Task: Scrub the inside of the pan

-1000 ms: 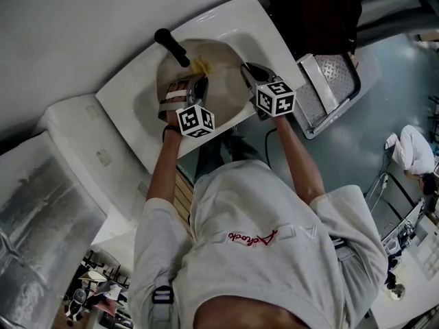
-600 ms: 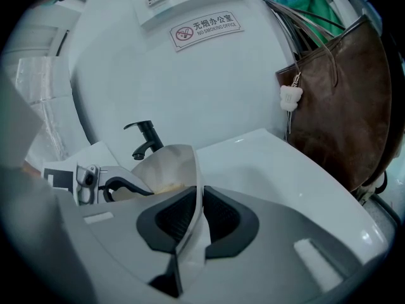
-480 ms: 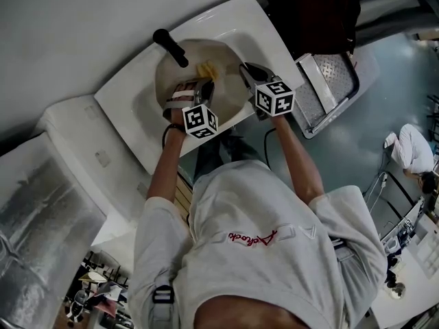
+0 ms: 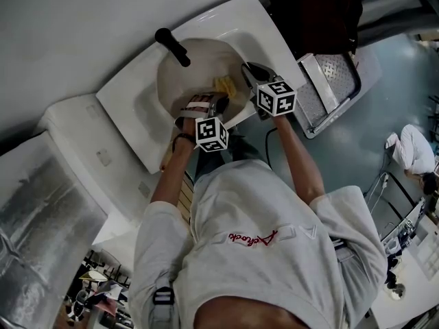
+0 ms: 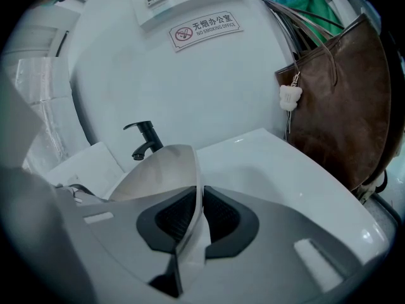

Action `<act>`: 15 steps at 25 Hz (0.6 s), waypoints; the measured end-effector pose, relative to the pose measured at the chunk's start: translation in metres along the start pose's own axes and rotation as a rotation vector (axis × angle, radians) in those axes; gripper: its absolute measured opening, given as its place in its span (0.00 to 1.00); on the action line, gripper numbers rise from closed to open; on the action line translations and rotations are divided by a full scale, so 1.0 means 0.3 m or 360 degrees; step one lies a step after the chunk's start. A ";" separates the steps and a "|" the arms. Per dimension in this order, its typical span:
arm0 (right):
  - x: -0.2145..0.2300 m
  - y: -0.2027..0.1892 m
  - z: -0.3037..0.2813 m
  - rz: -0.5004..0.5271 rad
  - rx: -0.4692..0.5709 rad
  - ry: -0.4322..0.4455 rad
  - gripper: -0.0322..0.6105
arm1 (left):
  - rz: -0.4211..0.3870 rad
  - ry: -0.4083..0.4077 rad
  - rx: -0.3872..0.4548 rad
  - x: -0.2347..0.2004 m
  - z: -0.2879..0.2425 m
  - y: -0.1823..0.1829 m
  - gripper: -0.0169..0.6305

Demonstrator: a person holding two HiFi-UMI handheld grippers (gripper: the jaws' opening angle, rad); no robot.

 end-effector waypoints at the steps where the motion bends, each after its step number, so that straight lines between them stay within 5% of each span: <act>1: 0.000 0.000 0.000 0.0000 0.0002 -0.0001 0.11 | -0.0002 0.0004 0.0002 0.002 0.006 0.000 0.10; 11: -0.001 0.001 0.003 -0.0004 0.0008 -0.0010 0.11 | 0.0220 0.0355 -0.0088 -0.281 0.125 -0.131 0.10; 15: -0.002 0.000 0.002 -0.0007 0.0006 -0.0014 0.11 | 0.0258 0.0389 -0.0195 -0.352 0.115 -0.179 0.10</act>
Point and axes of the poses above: the fingertips, and each gripper's own axes: z backward along the fingers, x to its right, y out of its top, the point moved 4 cm from there along z, backward along the fingers, and after that the axes turned 13 degrees about z, right-handed, at the moved point
